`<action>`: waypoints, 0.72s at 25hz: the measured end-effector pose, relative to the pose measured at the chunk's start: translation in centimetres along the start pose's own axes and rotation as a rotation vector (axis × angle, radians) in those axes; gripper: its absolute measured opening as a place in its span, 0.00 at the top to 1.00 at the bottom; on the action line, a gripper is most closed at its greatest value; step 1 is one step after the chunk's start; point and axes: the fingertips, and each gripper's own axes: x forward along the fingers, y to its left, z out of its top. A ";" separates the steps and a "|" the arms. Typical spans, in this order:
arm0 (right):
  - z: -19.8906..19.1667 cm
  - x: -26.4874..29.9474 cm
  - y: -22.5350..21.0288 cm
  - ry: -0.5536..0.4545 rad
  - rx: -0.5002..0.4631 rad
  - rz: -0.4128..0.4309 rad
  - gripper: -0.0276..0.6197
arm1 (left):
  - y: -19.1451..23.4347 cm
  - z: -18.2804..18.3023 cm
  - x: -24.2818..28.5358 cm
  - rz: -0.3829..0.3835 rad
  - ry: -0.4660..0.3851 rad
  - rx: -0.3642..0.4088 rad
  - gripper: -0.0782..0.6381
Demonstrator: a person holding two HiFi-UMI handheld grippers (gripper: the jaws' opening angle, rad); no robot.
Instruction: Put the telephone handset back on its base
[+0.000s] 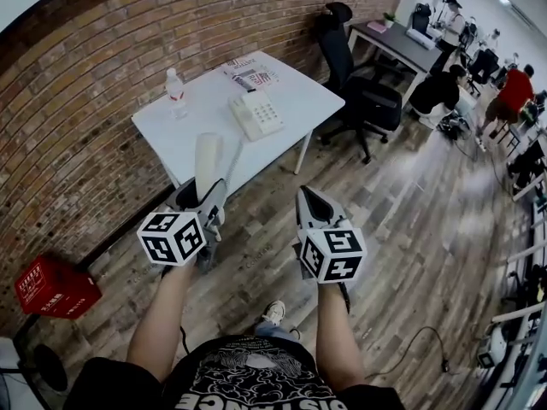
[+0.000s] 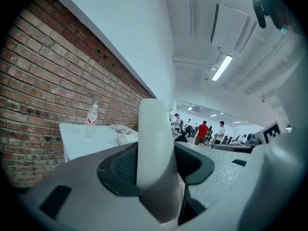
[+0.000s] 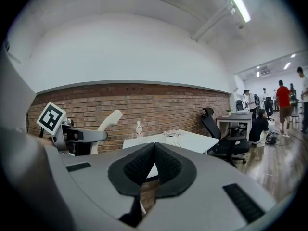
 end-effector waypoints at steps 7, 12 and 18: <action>1.6 2.9 -6.5 -0.004 0.015 0.063 0.96 | -1.6 0.5 6.0 0.070 -0.008 0.000 0.59; 2.1 4.6 -8.9 0.000 0.004 0.107 0.96 | -1.6 0.6 7.9 0.123 -0.018 -0.012 0.59; 2.2 6.2 -9.9 0.006 -0.004 0.151 0.96 | -1.3 0.8 9.1 0.163 -0.023 -0.010 0.59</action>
